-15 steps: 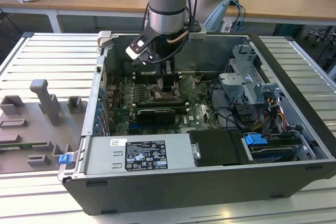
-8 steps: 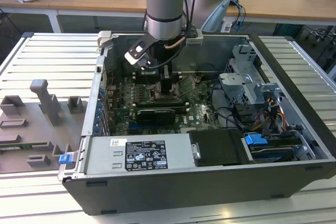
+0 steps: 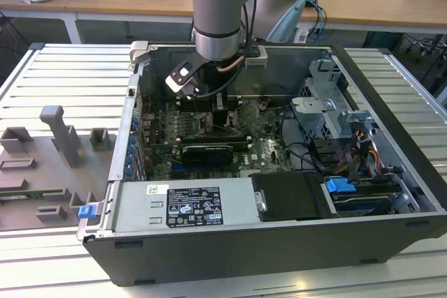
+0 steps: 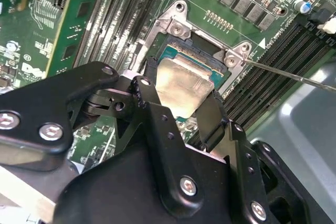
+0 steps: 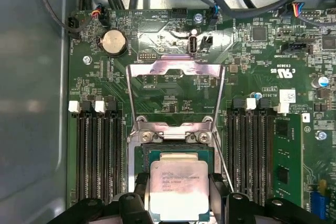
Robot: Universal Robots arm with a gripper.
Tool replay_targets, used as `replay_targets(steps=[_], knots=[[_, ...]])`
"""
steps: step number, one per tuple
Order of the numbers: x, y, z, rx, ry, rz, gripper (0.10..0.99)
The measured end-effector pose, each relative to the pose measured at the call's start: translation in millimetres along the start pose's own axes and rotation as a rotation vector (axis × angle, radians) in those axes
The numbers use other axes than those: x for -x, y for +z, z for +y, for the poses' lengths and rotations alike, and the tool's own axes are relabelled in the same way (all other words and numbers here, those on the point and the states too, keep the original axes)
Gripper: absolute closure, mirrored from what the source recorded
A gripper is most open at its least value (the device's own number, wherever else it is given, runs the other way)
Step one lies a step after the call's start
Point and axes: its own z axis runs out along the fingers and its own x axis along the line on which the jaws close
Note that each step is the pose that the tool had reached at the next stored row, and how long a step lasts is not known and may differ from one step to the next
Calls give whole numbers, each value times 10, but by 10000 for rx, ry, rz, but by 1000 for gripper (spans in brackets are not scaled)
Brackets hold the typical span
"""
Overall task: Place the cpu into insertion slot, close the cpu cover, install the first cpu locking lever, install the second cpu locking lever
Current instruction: 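Place the cpu into insertion slot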
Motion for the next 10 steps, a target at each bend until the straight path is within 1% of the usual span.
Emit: replay_targets(steps=[5, 10], knots=[[-32, 41, -6, 1, 45, -79, 545], [-44, 80, -7, 1, 53, -94, 545]])
